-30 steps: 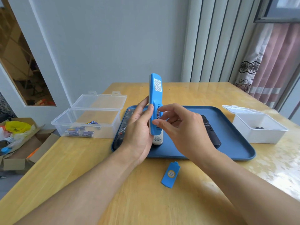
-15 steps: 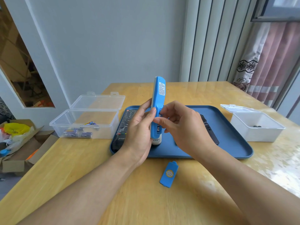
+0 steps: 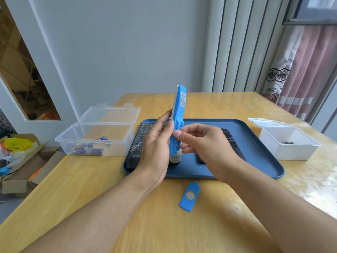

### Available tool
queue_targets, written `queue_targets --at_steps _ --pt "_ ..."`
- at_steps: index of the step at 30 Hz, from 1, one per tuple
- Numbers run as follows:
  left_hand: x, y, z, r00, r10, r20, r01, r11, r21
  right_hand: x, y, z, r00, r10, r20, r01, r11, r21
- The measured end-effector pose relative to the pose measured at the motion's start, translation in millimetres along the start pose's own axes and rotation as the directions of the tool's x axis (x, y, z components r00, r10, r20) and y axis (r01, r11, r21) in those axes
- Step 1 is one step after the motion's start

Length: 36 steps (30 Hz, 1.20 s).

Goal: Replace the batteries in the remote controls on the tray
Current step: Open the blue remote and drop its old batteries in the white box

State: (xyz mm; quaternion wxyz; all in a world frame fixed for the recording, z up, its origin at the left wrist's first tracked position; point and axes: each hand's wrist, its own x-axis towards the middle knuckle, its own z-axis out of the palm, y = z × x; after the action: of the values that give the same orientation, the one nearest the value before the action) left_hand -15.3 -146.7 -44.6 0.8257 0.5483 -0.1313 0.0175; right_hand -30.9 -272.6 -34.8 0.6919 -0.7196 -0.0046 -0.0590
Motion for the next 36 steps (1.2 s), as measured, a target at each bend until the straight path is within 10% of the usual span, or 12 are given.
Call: queue_targets --at_steps 10,13,15,18,36 --pt "8.9 5.0 -7.6 0.984 -0.097 -0.150 0.087 0.993 -0.074 0.8 -19.8 -8.2 0.980 0.196 0.044 -0.192 0.856 0.480" --pt "9.1 5.9 -7.5 0.981 -0.144 -0.127 0.139 0.989 -0.052 -1.0 -17.1 -9.7 0.978 0.188 0.092 -0.206 0.944 0.257" --pt "7.8 6.2 -7.0 0.981 -0.166 -0.103 0.163 0.986 -0.038 -2.8 -10.5 -9.5 0.997 -0.046 0.059 0.056 0.982 -0.183" --pt "6.2 8.2 -6.7 0.977 -0.201 -0.068 0.199 0.979 -0.038 -5.0 -1.1 -7.0 0.860 -0.453 0.235 0.452 0.463 -0.763" --pt "7.0 11.6 -7.7 0.951 -0.308 0.003 0.308 0.950 -0.059 -3.3 1.3 -10.8 0.690 -0.626 0.364 0.563 0.147 -0.813"
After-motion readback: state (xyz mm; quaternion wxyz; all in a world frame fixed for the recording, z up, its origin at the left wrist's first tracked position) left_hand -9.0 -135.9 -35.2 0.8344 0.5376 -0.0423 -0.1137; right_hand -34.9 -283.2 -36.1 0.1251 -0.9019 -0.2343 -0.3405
